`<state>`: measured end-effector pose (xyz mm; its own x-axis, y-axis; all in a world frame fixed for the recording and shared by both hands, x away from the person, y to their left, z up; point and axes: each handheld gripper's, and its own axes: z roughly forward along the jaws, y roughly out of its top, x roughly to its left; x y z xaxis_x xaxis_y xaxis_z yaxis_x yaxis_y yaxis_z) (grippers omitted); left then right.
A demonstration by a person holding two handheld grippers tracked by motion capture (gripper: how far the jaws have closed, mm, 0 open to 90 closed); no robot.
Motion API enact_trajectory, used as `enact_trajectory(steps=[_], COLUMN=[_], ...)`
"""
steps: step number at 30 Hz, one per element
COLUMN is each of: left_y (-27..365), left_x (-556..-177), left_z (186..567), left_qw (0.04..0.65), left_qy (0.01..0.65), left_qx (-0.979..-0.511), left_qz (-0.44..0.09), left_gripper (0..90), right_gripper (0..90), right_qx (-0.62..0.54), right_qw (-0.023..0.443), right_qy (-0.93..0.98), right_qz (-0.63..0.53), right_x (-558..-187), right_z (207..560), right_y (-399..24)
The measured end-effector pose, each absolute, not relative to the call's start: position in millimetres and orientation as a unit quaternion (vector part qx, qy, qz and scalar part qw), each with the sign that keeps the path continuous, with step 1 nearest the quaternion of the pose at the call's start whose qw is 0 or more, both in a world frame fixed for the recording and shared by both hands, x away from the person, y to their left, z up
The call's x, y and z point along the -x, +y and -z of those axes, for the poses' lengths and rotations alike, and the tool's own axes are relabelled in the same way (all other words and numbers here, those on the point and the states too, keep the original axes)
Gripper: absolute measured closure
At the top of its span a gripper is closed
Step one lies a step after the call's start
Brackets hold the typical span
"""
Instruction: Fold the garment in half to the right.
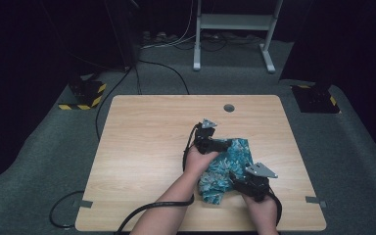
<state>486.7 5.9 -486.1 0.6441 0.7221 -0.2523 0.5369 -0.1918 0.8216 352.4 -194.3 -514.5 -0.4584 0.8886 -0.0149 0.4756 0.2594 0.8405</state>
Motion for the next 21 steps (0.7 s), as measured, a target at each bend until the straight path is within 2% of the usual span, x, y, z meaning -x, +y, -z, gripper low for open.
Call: enact_trajectory(steps=[7, 21], left_y=[23.9, 58.8], left_x=[-480.1, -463.8], left_z=[490.5, 501.0], left_qw=[0.481, 0.481], left_qy=[0.414, 0.425], left_qx=[-0.766, -0.76], left_qz=[-0.098, -0.104], left_gripper=[4.9, 4.7], right_gripper=[22.1, 20.6], right_qx=[-0.448, -0.437], right_qw=[0.244, 0.237], right_qy=[0.758, 0.771], right_qz=[-0.406, -0.399], right_x=[-359.0, -363.2], right_z=[518.4, 522.6], right_y=[-195.9, -192.8])
